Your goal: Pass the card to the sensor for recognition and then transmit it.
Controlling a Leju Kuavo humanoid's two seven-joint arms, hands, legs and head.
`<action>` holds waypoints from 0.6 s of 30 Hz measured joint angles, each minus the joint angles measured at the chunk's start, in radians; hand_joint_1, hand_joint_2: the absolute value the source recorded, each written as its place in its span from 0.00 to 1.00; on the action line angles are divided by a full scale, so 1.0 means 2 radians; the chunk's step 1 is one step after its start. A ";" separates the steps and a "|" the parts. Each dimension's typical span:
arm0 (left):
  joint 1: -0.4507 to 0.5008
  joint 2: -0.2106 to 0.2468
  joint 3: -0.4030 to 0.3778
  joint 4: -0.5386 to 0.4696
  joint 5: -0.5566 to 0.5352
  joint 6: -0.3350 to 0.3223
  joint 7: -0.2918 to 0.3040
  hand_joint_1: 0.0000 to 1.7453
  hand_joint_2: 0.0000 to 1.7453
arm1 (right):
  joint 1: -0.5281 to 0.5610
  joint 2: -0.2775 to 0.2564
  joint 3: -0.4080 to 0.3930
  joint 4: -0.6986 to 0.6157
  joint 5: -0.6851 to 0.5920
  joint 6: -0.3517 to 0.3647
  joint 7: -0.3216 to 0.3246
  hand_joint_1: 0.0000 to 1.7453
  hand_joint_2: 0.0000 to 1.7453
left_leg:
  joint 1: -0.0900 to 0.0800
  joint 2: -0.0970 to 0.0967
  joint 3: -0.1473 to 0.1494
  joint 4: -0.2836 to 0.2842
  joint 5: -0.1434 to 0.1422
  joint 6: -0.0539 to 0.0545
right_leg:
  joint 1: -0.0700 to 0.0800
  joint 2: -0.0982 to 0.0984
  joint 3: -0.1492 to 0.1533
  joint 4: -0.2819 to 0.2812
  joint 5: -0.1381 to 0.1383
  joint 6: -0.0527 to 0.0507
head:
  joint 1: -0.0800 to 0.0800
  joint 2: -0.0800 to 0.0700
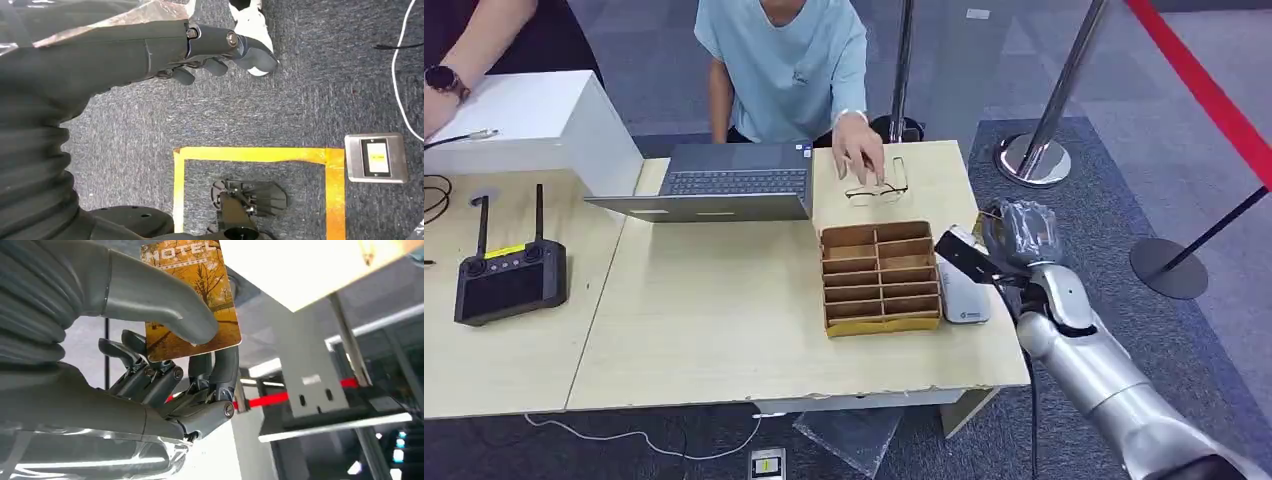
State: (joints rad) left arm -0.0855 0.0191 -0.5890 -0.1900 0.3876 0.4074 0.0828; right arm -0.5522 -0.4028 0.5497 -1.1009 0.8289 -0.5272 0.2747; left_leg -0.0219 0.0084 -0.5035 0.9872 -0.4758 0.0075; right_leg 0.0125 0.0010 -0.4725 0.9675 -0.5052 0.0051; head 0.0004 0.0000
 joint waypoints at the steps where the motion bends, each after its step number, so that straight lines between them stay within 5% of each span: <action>1: 0.000 0.000 -0.001 0.000 0.000 0.000 0.000 0.00 1.00 | 0.001 0.001 0.000 0.004 -0.002 0.000 -0.002 1.00 1.00 | 0.000 0.000 0.000 0.000 0.000 0.000 | 0.000 0.000 0.000 0.000 0.000 0.000 | 0.000 0.000; 18: 0.000 0.000 -0.002 0.000 0.007 0.001 0.000 0.00 1.00 | 0.019 0.030 0.010 0.054 -0.031 0.002 -0.024 1.00 1.00 | 0.000 0.000 0.000 0.000 0.000 0.000 | 0.000 0.000 0.000 0.000 0.000 0.000 | 0.000 0.000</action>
State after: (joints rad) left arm -0.0861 0.0187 -0.5940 -0.1900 0.4025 0.4101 0.0828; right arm -0.5147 -0.3422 0.5692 -0.9922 0.7664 -0.5226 0.2266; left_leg -0.0218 0.0085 -0.5035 0.9872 -0.4758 0.0075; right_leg 0.0125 0.0011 -0.4726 0.9678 -0.5052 0.0051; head 0.0004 0.0000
